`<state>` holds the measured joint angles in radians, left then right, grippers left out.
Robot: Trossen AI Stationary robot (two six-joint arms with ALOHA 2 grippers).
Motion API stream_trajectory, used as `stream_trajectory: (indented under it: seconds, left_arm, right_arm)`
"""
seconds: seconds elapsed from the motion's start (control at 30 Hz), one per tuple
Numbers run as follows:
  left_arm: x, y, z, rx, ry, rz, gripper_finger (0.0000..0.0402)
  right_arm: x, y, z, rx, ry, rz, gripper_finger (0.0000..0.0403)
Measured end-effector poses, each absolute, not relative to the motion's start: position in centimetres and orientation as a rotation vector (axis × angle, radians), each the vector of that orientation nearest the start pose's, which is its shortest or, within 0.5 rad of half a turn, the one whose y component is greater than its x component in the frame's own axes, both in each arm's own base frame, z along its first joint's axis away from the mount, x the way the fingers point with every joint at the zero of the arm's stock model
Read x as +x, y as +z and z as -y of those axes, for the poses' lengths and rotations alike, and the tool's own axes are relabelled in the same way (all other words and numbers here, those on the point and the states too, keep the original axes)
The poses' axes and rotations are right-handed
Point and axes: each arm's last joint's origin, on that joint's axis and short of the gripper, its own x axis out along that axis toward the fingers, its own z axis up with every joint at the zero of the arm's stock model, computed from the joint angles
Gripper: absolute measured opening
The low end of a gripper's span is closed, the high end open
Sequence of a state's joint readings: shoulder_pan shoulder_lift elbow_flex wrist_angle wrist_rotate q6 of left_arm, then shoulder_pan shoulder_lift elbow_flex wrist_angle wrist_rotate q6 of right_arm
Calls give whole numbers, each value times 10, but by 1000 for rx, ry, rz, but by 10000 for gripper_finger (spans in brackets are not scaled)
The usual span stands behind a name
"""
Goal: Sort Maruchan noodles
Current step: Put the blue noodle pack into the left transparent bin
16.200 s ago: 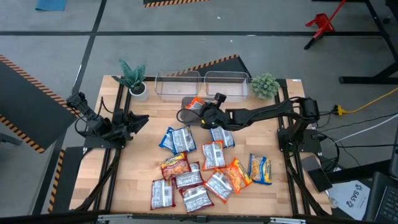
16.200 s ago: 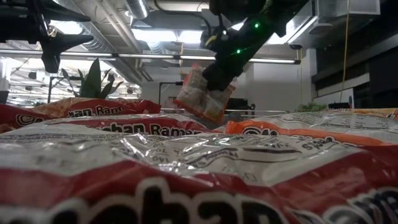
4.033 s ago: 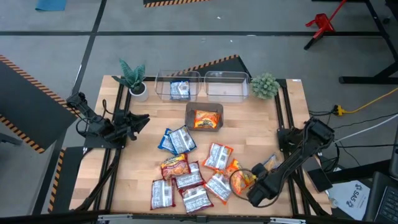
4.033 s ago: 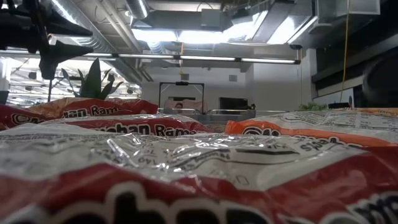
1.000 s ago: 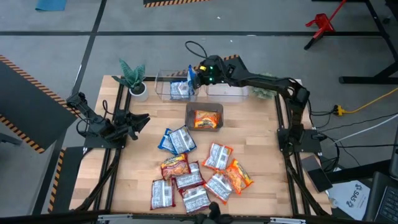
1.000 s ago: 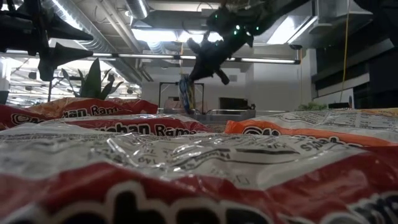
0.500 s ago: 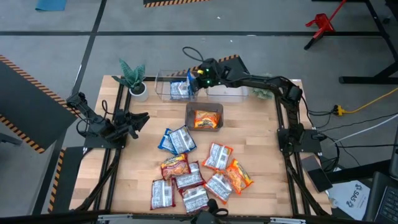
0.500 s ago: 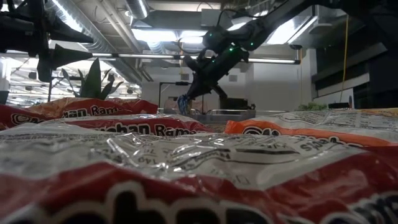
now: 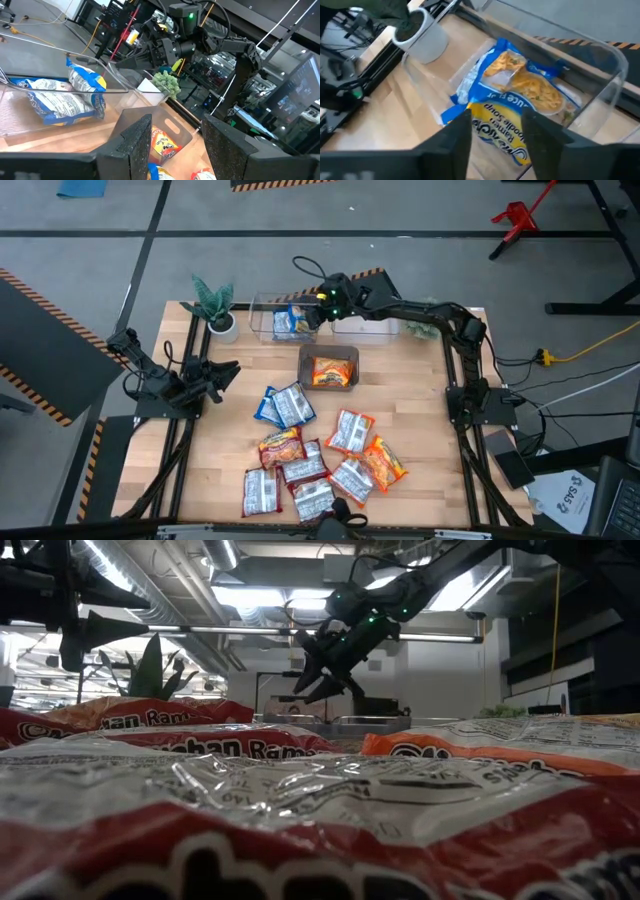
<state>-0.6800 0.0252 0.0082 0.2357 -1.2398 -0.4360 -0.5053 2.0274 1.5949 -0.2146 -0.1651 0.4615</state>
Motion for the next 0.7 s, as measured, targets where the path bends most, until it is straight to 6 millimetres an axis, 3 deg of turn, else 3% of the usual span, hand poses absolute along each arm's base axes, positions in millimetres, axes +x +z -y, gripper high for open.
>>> stream_trajectory:
  seconds: [0.2,0.4,0.7]
  left_arm:
    - [78,184,28,-613,485,248,167]
    - [78,186,30,-618,413,245,167]
    - [81,175,34,-641,296,151,167]
  right_arm:
    - [417,280,210,559,-232,-505,192]
    - [427,319,151,355,-30,-694,189]
    - [416,304,44,191,70,-1164,190]
